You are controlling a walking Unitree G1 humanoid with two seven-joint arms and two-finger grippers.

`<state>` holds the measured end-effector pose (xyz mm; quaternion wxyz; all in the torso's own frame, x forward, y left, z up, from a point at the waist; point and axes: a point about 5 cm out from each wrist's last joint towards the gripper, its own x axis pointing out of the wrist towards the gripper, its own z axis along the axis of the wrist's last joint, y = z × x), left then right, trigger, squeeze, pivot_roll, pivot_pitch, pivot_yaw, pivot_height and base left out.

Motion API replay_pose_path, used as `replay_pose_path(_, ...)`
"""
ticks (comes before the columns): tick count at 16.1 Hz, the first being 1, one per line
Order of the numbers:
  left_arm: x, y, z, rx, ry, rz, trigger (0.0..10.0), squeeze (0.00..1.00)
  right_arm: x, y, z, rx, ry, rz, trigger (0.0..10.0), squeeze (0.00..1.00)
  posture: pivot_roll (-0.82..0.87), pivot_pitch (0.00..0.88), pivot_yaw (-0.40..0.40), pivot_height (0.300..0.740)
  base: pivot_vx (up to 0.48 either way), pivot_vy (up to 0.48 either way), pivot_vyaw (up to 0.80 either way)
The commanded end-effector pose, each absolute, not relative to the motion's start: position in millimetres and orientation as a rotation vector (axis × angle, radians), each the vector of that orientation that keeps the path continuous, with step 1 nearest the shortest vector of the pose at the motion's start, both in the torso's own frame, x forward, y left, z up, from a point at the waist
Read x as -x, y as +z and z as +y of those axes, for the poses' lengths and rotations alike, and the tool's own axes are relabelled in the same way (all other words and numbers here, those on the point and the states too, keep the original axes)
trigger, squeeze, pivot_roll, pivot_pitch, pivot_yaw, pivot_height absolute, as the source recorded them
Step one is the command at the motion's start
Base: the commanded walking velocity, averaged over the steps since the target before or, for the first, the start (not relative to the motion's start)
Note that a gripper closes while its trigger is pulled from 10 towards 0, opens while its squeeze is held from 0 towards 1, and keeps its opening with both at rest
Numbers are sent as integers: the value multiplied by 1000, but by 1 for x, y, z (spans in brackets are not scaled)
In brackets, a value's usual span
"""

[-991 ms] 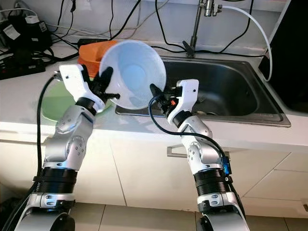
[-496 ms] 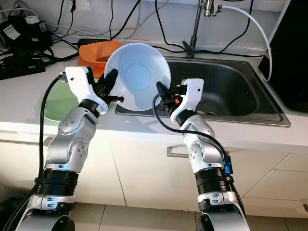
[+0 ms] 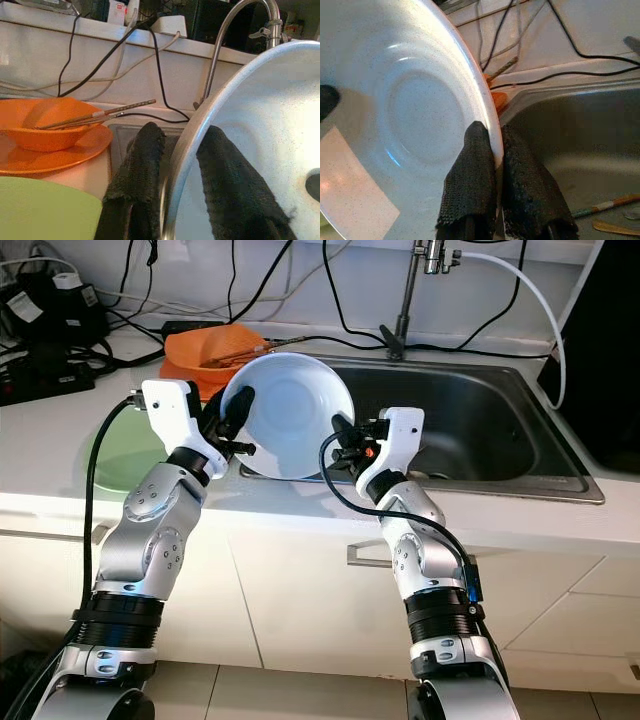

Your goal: Kitchen organization

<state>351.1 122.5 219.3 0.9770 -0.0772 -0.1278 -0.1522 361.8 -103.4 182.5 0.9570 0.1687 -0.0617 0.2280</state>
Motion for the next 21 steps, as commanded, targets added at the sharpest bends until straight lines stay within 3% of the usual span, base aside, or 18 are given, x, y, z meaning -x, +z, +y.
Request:
replay_pose_path(1, -349, 225, 120, 131, -321, -285, 10000, 1000, -366, 197, -107, -343, 440, -187, 0, 0, 110, 19, -3, 740, 0, 0, 0)
replay_pose_path(8, -346, 220, 114, 104, -358, -247, 10000, 1000, -379, 198, -136, -360, 184, -199, 0, 0, 115, 23, -2, 740, 0, 0, 0)
replay_pose_path(9, -345, 219, 112, 93, -374, -239, 10000, 224, -380, 198, -138, -360, 166, -198, 0, 0, 118, 23, -2, 740, 0, 0, 0)
replay_pose_path(10, -343, 216, 108, 77, -404, -224, 10000, 0, -382, 198, -142, -340, 132, -198, 0, 0, 119, 23, 0, 740, 0, 0, 0)
replay_pose_path(12, -340, 212, 103, 62, -440, -190, 10000, 0, -385, 197, -147, -320, 93, -194, 0, 0, 121, 23, -1, 740, 0, 0, 0)
replay_pose_path(13, -337, 207, 100, 43, -464, -156, 10000, 0, -386, 197, -149, -297, 70, -190, 2314, 0, 121, 23, -1, 740, 0, 0, 0)
replay_pose_path(14, -335, 203, 99, 22, -493, -119, 10000, 0, -388, 197, -151, -274, 48, -188, 10000, 0, 126, 26, -1, 740, 0, 0, 0)
replay_pose_path(21, -314, 192, 89, -54, -589, 13, 10000, 0, -393, 196, -157, -37, -6, -220, 10000, 0, 136, 17, -2, 740, 0, 0, 0)
